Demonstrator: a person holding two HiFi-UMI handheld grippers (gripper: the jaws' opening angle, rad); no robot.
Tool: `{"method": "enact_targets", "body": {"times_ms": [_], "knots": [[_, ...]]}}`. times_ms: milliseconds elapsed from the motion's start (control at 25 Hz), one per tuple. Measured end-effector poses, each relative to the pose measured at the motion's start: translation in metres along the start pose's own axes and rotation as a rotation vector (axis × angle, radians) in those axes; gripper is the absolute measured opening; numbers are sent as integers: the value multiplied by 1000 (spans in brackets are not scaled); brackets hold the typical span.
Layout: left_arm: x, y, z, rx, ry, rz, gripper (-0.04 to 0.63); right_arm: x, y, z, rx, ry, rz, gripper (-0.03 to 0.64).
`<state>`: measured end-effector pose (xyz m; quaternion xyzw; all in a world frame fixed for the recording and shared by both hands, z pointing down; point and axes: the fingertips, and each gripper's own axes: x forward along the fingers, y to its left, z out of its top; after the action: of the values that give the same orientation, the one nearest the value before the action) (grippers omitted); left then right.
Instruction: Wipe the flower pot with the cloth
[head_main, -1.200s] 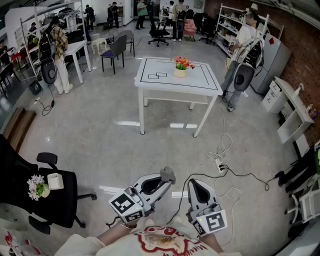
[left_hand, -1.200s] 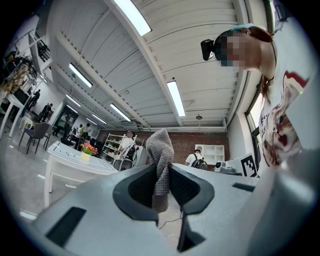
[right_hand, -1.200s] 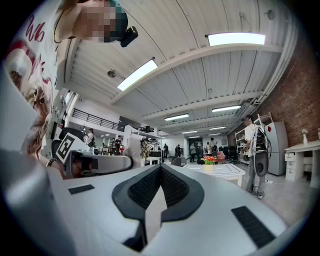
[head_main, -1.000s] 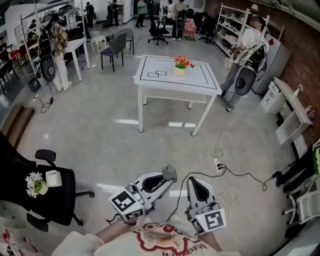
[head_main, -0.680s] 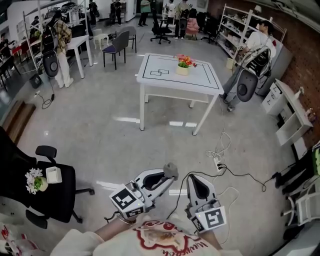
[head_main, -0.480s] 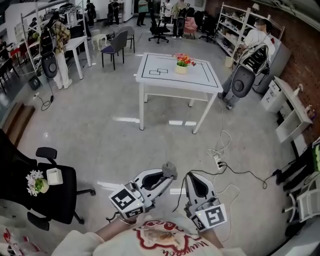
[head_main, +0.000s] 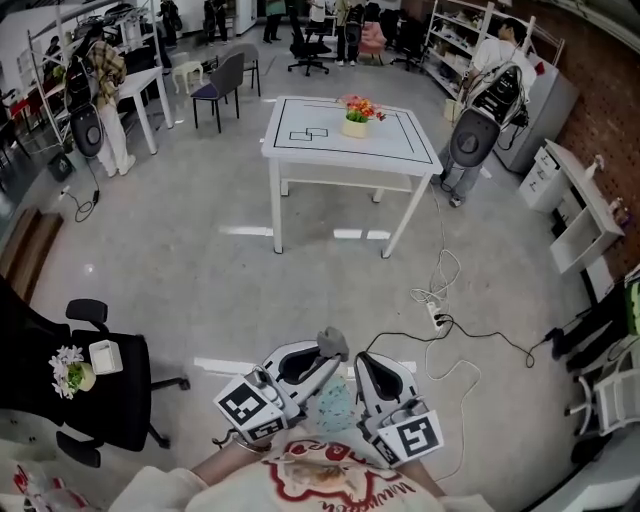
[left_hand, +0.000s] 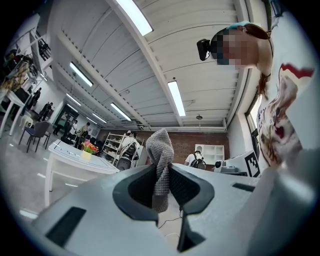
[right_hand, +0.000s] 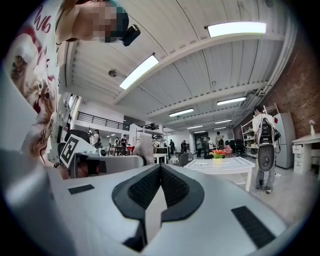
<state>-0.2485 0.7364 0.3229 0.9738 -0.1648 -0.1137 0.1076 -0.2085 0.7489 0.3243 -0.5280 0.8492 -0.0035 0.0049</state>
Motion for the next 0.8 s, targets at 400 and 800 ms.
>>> {"method": "enact_targets", "body": {"times_ms": [400, 800], "knots": [[42, 75, 11, 30, -1, 71, 61, 70, -54, 4, -4, -32, 40, 0], [136, 153, 18, 33, 1, 94, 61, 144, -159, 16, -8, -47, 73, -1]]}}
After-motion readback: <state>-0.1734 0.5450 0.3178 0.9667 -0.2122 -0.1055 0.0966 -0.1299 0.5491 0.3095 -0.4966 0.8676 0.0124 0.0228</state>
